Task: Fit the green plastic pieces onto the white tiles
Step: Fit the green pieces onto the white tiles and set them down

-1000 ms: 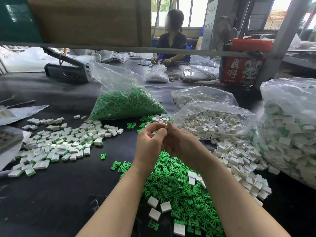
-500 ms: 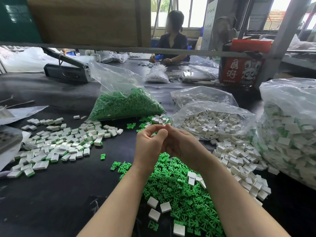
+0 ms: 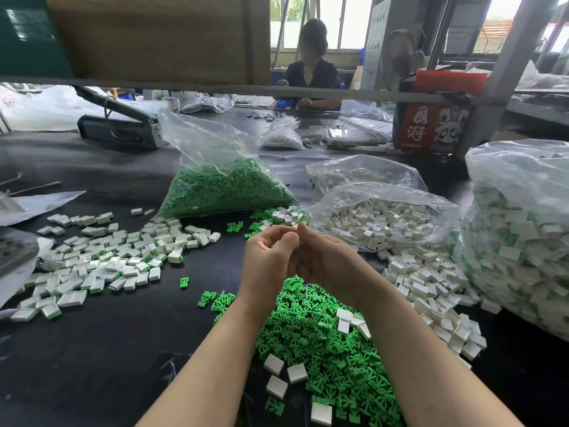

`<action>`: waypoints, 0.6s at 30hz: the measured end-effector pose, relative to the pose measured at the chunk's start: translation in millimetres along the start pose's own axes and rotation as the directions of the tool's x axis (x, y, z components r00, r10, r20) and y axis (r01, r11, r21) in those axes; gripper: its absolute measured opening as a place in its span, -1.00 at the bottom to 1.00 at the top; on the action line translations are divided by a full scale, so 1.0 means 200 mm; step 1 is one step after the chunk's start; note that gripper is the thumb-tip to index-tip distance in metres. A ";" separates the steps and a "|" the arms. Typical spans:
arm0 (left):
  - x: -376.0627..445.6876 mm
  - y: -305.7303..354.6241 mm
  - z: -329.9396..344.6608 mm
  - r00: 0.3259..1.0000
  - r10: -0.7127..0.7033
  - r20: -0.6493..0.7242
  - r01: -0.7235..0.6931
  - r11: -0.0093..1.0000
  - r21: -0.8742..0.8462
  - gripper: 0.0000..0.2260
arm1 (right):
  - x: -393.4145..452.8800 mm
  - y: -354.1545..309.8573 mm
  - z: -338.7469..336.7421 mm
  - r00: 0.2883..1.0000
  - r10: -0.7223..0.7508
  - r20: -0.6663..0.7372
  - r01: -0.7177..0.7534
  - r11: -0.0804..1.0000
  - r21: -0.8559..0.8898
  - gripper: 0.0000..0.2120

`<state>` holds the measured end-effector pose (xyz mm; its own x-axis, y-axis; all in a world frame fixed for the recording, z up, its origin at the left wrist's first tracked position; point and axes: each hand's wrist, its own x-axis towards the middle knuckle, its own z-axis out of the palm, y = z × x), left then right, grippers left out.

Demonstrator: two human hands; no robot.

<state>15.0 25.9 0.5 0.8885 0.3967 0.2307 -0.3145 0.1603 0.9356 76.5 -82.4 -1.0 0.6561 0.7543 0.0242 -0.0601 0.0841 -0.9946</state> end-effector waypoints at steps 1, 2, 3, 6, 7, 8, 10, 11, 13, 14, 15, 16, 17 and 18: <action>0.00 0.00 0.00 1.000 0.000 0.008 0.001 1.000 -0.009 -0.75 | 0.00 0.00 0.00 1.000 0.001 0.000 -0.001 1.000 -0.006 -0.46; 0.00 0.00 0.00 1.000 0.000 0.014 0.001 1.000 -0.016 -0.75 | 0.00 -0.01 0.01 1.000 0.001 0.002 -0.001 1.000 -0.011 -0.46; 0.00 0.00 0.00 1.000 -0.001 0.018 0.001 1.000 -0.019 -0.76 | -0.01 -0.01 0.01 1.000 0.001 0.005 0.000 1.000 -0.018 -0.47; 0.00 0.00 0.00 1.000 -0.012 0.010 0.012 1.000 -0.016 -0.83 | -0.01 -0.01 0.02 1.000 -0.005 0.013 0.005 0.999 -0.040 -0.42; 0.00 0.00 0.00 1.000 -0.017 0.004 0.018 1.000 -0.015 -0.83 | -0.02 -0.02 0.02 1.000 -0.005 0.007 0.005 0.999 -0.042 -0.40; 0.00 -0.01 0.00 1.000 -0.016 0.002 0.016 1.000 -0.015 -0.83 | -0.02 -0.01 0.02 1.000 -0.004 0.003 0.004 0.999 -0.038 -0.39; 0.00 0.00 0.00 1.000 -0.005 0.006 0.005 1.000 -0.010 -0.82 | -0.01 -0.02 0.02 1.000 -0.002 -0.004 0.001 1.000 -0.015 -0.47; 0.01 0.00 0.00 1.000 -0.006 0.003 0.006 1.000 -0.004 -0.83 | -0.01 -0.02 0.02 1.000 0.002 -0.006 -0.002 1.000 0.005 -0.52; 0.01 0.00 0.00 1.000 -0.018 -0.012 0.018 1.000 -0.003 -0.85 | -0.01 -0.02 0.02 1.000 0.004 -0.002 -0.004 0.999 0.046 -0.56; 0.02 -0.01 0.00 1.000 -0.020 -0.016 0.020 1.000 -0.003 -0.86 | -0.01 -0.02 0.02 1.000 0.005 0.002 -0.005 0.998 0.056 -0.56; 0.02 -0.01 0.00 1.000 -0.021 -0.014 0.022 1.000 0.002 -0.85 | -0.01 -0.03 0.02 1.000 0.009 0.006 -0.009 0.998 0.061 -0.55; 0.02 -0.01 0.00 1.000 -0.021 -0.010 0.021 1.000 0.010 -0.85 | -0.01 -0.03 0.01 1.000 0.015 0.013 -0.015 0.998 0.063 -0.54; 0.02 -0.01 0.00 1.000 -0.020 -0.008 0.020 1.000 0.015 -0.85 | -0.01 -0.03 0.01 1.000 0.023 0.019 -0.024 0.997 0.067 -0.53; 0.02 -0.02 0.00 1.000 -0.020 -0.008 0.020 1.000 0.017 -0.84 | -0.01 -0.03 0.01 0.999 0.030 0.022 -0.032 0.997 0.074 -0.53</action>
<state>19.3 27.8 -2.0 0.8918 0.4010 0.2095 -0.2908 0.1534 0.9444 73.7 -82.1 5.1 0.6370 0.7709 -0.0034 -0.1362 0.1082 -0.9848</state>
